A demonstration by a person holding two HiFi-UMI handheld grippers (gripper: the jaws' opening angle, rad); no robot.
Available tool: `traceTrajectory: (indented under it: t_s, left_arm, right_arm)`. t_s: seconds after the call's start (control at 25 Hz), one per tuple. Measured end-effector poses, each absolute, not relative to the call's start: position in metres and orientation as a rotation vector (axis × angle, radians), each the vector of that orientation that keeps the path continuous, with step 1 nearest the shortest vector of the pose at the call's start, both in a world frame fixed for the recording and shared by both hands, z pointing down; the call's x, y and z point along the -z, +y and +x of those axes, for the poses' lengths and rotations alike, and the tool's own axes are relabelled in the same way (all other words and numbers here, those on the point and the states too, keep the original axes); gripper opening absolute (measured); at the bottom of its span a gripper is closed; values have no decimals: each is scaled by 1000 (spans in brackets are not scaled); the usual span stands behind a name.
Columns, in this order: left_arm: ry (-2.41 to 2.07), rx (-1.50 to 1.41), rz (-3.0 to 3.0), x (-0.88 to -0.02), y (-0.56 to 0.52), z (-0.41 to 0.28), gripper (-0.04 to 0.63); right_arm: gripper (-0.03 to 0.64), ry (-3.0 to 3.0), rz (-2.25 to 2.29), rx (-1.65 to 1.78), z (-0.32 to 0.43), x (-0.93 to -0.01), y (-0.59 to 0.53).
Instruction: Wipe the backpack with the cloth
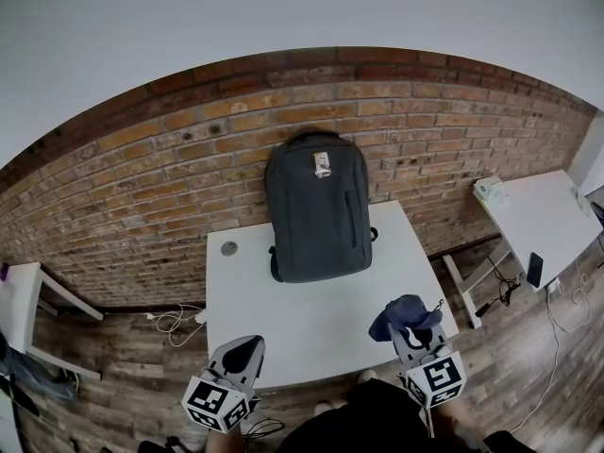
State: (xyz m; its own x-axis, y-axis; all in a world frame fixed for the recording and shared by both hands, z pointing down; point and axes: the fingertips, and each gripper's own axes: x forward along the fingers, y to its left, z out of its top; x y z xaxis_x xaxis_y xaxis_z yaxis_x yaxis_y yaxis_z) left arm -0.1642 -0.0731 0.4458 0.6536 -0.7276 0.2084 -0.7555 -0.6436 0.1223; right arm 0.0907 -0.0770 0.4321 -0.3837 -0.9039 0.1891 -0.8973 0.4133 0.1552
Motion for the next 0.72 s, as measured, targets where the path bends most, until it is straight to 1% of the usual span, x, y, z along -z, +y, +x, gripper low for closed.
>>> traceTrajectory:
  t_s: [0.36, 0.72]
  left_arm:
    - [-1289, -261, 2626, -449, -115, -155, -6]
    - [-1317, -301, 2603, -444, -172, -116, -6]
  right_arm:
    - [64, -2475, 1553, -1, 103, -441, -129]
    - [64, -2518, 1541, -5, 141, -432, -201]
